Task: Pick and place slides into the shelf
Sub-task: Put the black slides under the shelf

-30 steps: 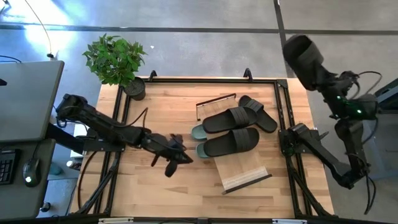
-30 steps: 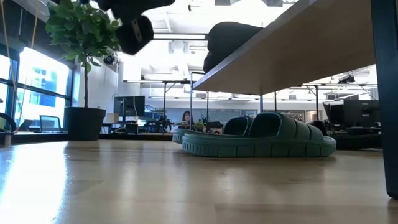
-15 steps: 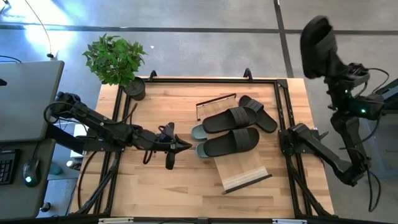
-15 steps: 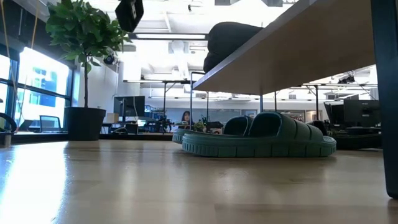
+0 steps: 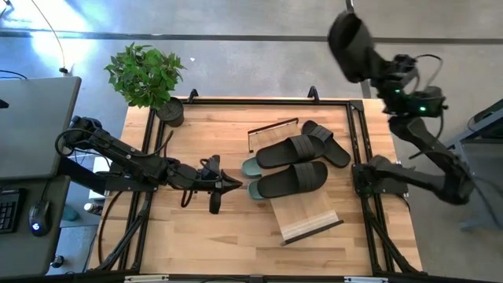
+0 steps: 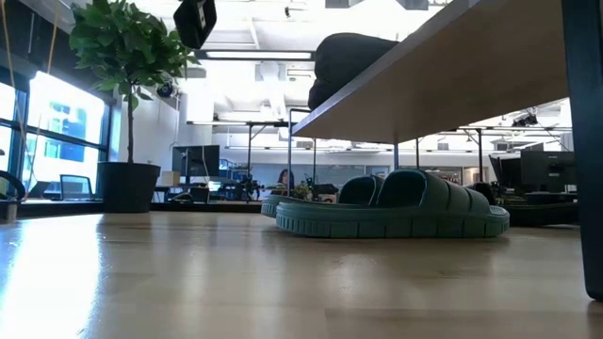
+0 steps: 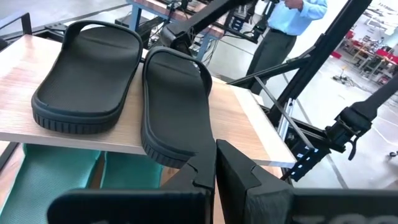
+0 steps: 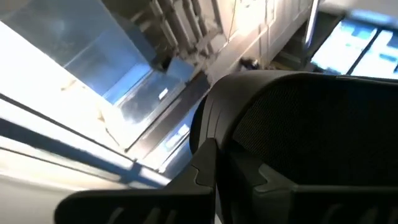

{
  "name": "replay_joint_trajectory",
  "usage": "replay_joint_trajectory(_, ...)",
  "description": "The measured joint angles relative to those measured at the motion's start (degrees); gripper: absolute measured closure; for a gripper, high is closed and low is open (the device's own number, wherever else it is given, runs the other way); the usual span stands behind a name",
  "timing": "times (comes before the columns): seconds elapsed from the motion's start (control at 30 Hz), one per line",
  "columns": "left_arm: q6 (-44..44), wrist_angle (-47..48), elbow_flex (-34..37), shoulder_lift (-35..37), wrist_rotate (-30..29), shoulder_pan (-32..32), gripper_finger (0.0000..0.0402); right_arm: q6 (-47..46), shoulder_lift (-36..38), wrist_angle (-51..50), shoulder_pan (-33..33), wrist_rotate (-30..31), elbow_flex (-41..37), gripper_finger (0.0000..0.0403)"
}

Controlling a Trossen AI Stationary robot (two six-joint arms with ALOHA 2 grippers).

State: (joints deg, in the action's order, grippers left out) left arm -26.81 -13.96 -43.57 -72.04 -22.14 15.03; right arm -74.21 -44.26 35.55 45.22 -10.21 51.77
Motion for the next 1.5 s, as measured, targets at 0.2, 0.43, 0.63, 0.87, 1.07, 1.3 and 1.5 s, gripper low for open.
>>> replay_joint_trajectory(0.2,-0.47,-0.02,0.00,-0.02,-2.64,0.00,0.0401,9.16,-7.54,4.17,-19.12,9.17,-0.02,0.0403)
replay_joint_trajectory(0.43,2.09,-6.48,0.00,-0.06,-8.61,0.00,0.0401,15.79,-17.11,15.63,-36.83,20.70,-0.01,0.0403)
replay_joint_trajectory(0.63,13.85,-20.60,0.00,-0.06,-13.38,0.00,0.0401,19.14,-26.22,16.12,-43.65,21.17,8.06,0.0403)
replay_joint_trajectory(0.87,20.97,-23.69,0.00,-0.28,-13.60,-0.33,0.0398,19.14,-39.21,14.85,-46.95,11.11,23.99,0.0403)
replay_joint_trajectory(1.07,21.01,-23.98,0.00,-0.28,-13.06,-3.49,0.0334,18.79,-47.35,15.18,-50.10,9.92,30.64,0.0403)
replay_joint_trajectory(1.3,21.00,-23.71,0.00,-0.28,-13.04,-6.69,0.0211,17.23,-51.86,25.01,-51.02,14.67,29.86,0.0403)
replay_joint_trajectory(1.5,21.00,-23.82,0.00,-0.28,-13.04,-9.04,0.0142,15.64,-55.73,37.01,-51.67,20.94,29.88,0.0403)
